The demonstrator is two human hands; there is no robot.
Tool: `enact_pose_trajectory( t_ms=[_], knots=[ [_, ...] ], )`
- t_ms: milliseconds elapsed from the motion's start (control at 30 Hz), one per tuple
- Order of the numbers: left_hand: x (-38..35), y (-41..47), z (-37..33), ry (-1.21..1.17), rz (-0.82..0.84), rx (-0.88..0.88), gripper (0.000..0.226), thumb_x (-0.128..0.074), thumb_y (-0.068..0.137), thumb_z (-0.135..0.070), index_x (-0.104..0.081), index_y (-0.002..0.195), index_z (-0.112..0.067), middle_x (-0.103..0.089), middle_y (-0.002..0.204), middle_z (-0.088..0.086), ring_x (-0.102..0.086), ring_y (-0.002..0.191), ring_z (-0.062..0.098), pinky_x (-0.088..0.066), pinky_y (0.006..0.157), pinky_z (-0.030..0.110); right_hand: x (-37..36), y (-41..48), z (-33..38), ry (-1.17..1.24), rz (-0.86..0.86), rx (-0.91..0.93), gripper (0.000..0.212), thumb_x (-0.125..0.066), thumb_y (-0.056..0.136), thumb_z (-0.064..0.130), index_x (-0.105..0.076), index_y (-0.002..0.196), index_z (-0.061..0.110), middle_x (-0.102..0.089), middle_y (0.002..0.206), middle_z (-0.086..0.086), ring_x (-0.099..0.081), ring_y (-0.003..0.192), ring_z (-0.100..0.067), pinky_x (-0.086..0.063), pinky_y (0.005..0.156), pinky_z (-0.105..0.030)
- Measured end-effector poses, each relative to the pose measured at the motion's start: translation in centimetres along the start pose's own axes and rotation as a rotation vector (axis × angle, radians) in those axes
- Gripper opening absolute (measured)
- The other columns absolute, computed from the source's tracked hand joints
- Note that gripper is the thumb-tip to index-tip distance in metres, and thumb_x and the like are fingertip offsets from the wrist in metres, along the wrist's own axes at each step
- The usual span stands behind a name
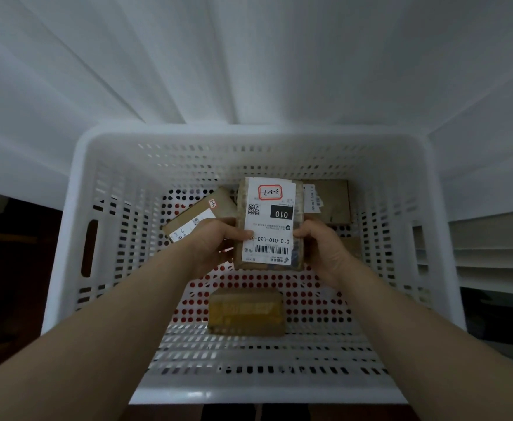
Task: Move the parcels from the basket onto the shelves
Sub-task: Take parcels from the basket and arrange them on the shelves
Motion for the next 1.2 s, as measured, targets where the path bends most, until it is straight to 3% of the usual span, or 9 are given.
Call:
enact_pose_trajectory(
  t_ms=[133,267,433,533,667,767,900,1000,1200],
  knots=[
    [-1.1,-2.2,-1.1,0.021,-0.016,-0.020,0.028,-0.060,0.083,0.004,-0.062,0.110,-0.004,-0.073,0.100,0.009,-0.068,0.097,0.025,-0.054,0.082,0.033,0.7,-1.9,2.2,-0.083,-0.067,0.035,0.071,-0.063,0.059,0.033,-0.054,0.115,-0.010,-0.064,0.096,-0.011,-0.056,0.092,-0.025,-0.042,0.089,-0.040],
    [-2.8,-5.7,-2.9,0.103,0.023,-0.039,0.027,-0.059,0.083,0.003,-0.062,0.108,-0.005,-0.073,0.099,0.009,-0.067,0.098,0.026,-0.054,0.084,0.036,1.1,-5.0,5.0,-0.098,-0.066,0.079,0.042,-0.057,0.067,0.036,-0.061,0.099,0.009,-0.066,0.088,-0.006,-0.057,0.085,-0.021,-0.043,0.082,-0.037],
    [-6.2,-11.7,-6.7,0.286,0.130,-0.111,0.034,-0.061,0.079,0.002,-0.061,0.112,-0.008,-0.074,0.095,0.006,-0.067,0.097,0.026,-0.054,0.082,0.036,1.2,-10.9,11.0,-0.137,-0.071,0.133,0.033,-0.060,0.063,0.041,-0.059,0.083,0.016,-0.065,0.074,0.001,-0.055,0.079,-0.020,-0.041,0.077,-0.035],
    [-8.4,-16.2,-9.3,0.421,0.188,-0.162,0.038,-0.065,0.071,-0.003,-0.066,0.109,-0.007,-0.073,0.099,0.010,-0.066,0.099,0.028,-0.051,0.090,0.040,1.4,-15.2,14.9,-0.278,-0.044,0.175,0.058,-0.067,0.053,0.044,-0.061,0.105,0.019,-0.065,0.093,-0.004,-0.055,0.093,-0.024,-0.040,0.078,-0.033],
    [-11.7,-21.8,-12.6,0.502,0.277,-0.182,0.061,-0.061,0.056,-0.008,-0.063,0.117,-0.005,-0.067,0.111,0.024,-0.068,0.090,0.034,-0.057,0.063,0.030,1.2,-21.3,18.3,-0.365,-0.002,0.173,0.085,-0.080,0.046,0.037,-0.053,0.126,0.026,-0.064,0.120,-0.004,-0.059,0.110,-0.022,-0.046,0.083,-0.029],
    [-13.6,-25.8,-15.6,0.609,0.276,-0.269,0.064,-0.061,0.057,-0.008,-0.061,0.121,-0.005,-0.068,0.108,0.024,-0.069,0.088,0.033,-0.058,0.060,0.028,0.4,-26.0,20.1,-0.378,-0.012,0.239,0.072,-0.081,0.056,0.025,-0.059,0.124,0.028,-0.068,0.116,-0.008,-0.061,0.110,-0.029,-0.047,0.097,-0.042],
    [-14.7,-30.3,-20.5,0.583,0.084,-0.558,0.081,-0.075,0.074,-0.006,-0.035,0.145,-0.005,-0.051,0.137,0.014,-0.050,0.123,0.030,-0.040,0.104,0.037,2.0,-32.5,22.0,-0.211,-0.274,0.444,0.054,-0.070,0.077,0.009,-0.059,0.127,0.027,-0.073,0.103,-0.007,-0.065,0.089,-0.023,-0.049,0.077,-0.036],
    [-14.3,-32.4,-20.8,0.493,-0.041,-0.557,0.093,-0.080,0.073,-0.033,-0.028,0.145,-0.006,-0.037,0.145,0.015,-0.037,0.132,0.033,-0.033,0.107,0.046,3.0,-36.6,21.0,0.131,-0.429,0.535,0.058,-0.068,0.078,0.009,-0.053,0.132,0.026,-0.072,0.103,-0.008,-0.065,0.085,-0.021,-0.051,0.073,-0.033],
    [-20.9,-36.6,-15.1,0.468,0.427,-0.408,0.052,-0.074,0.078,-0.032,-0.058,0.121,-0.009,-0.060,0.116,0.010,-0.055,0.108,0.024,-0.045,0.091,0.044,-0.4,-42.3,18.1,0.402,-0.455,0.633,0.070,-0.067,0.080,0.004,-0.041,0.141,0.027,-0.075,0.089,-0.005,-0.069,0.075,-0.022,-0.053,0.070,-0.033]
  ],
)
Point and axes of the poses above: each hand's wrist, its own y-axis towards the middle knuckle, its own x-axis out of the back of the hand, z = x × y, the point moved 10 cm from there along y, towards the middle knuckle
